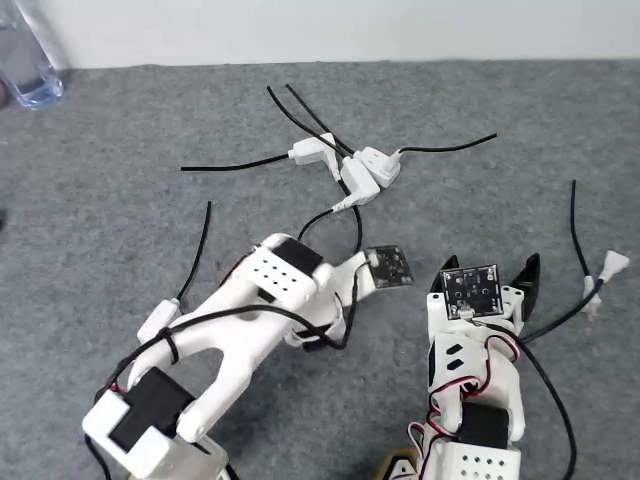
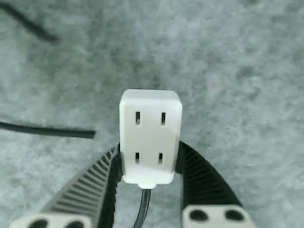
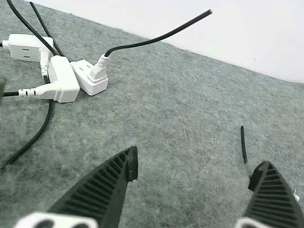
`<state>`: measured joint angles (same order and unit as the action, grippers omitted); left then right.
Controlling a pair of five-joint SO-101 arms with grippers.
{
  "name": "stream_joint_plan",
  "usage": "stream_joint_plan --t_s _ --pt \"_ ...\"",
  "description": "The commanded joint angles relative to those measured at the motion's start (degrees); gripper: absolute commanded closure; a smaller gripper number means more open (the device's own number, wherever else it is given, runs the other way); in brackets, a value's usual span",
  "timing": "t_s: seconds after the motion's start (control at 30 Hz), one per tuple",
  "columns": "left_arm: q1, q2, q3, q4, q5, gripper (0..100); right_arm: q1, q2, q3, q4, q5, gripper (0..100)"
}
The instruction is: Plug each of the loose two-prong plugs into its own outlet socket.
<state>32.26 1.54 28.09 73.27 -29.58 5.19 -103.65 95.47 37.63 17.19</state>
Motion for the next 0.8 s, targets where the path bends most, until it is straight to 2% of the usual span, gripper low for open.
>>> stream_joint_plan --t_s 0.0,0.33,0.5,0.67,0.77 --pt "1.41 -0.18 0.66 0.62 -0.79 99 -0.04 -0.40 0.97 0.04 -0.18 63.0" --pt "2.64 0.18 8.31 -7.47 -0.79 99 -0.04 -0.40 0.97 -0.04 -0.18 63.0" --pt "2.64 0.09 9.19 -7.82 -1.05 99 -0.04 -0.40 0.97 -0.04 -0.18 63.0" --pt "2.20 0.18 9.01 -6.07 -10.02 99 -0.04 -0.40 0.97 -0.04 -0.18 63.0" --pt "2.11 -0.26 8.84 -4.40 -12.48 99 -0.04 -0.40 0.97 -0.04 -0.18 63.0"
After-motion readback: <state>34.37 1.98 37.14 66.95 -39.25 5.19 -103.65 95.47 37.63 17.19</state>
